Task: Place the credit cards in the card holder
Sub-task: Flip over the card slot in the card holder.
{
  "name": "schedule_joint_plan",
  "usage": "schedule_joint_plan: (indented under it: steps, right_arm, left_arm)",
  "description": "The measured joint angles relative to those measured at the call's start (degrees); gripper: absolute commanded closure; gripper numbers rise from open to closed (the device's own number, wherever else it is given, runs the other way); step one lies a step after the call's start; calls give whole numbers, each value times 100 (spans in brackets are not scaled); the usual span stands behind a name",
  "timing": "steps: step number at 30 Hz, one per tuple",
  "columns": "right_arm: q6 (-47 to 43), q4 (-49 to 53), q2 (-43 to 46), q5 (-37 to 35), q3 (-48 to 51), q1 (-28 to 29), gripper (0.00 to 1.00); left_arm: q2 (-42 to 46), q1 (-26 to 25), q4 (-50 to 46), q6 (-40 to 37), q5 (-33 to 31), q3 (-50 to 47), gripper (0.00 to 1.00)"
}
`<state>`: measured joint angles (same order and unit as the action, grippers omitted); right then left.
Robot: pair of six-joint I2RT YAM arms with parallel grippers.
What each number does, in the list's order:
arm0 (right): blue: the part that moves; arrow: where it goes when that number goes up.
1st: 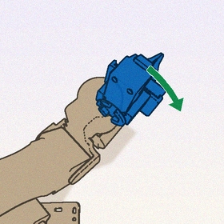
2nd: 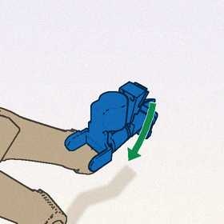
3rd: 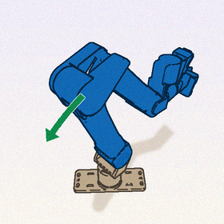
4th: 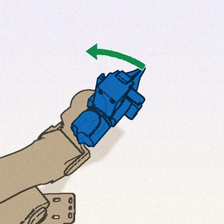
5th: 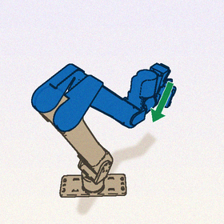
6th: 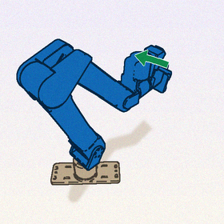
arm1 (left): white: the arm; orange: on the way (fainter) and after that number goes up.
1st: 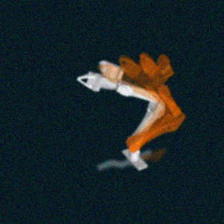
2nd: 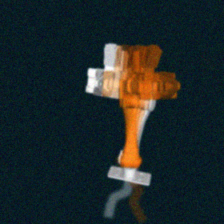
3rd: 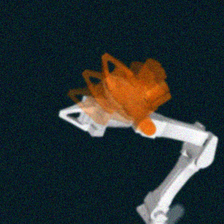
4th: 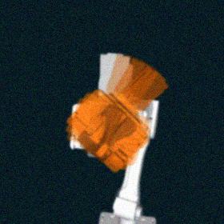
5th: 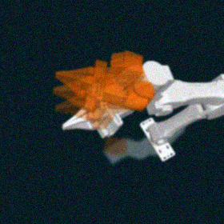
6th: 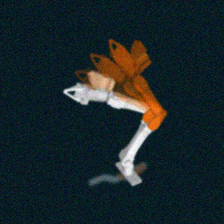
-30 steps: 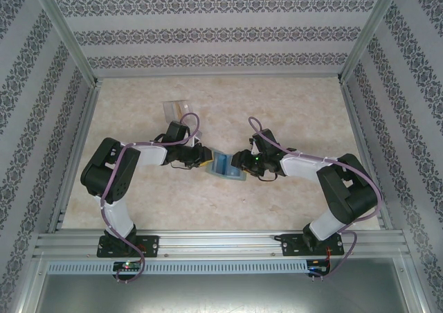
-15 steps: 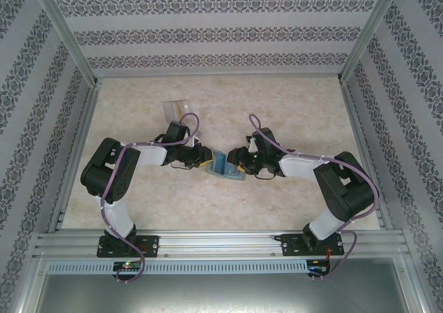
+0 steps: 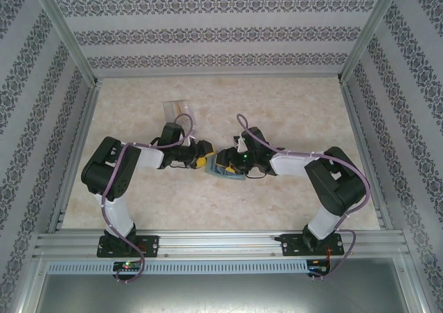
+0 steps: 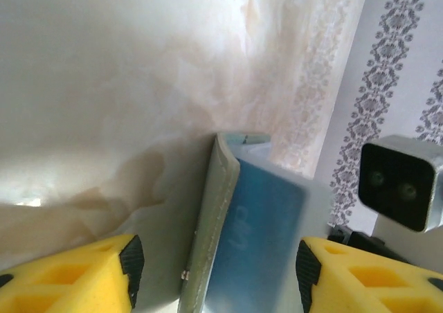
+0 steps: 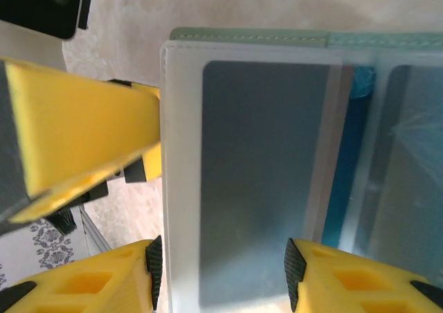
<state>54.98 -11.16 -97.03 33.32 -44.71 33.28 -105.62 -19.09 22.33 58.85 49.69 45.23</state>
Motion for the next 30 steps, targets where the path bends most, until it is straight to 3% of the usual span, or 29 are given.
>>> schedule_joint_plan:
  steps: [8,13,19,25,30]
  right_arm:
    - [-168,168,39,-52,-125,31,47]
    - [-577,857,656,-509,-92,-90,46]
    - [-776,1215,898,-868,127,-350,46]
    - [-868,1473,782,-1147,212,-350,46]
    - [-896,1574,756,-1296,212,-350,46]
  left_arm:
    - [197,160,-505,-282,-105,59,37]
    - [197,157,-1202,-708,-240,271,39]
    - [197,111,-1515,-990,-260,310,46]
    - [146,-48,-1681,-1198,-249,514,59]
    - [120,-70,-1727,-1239,-256,542,63]
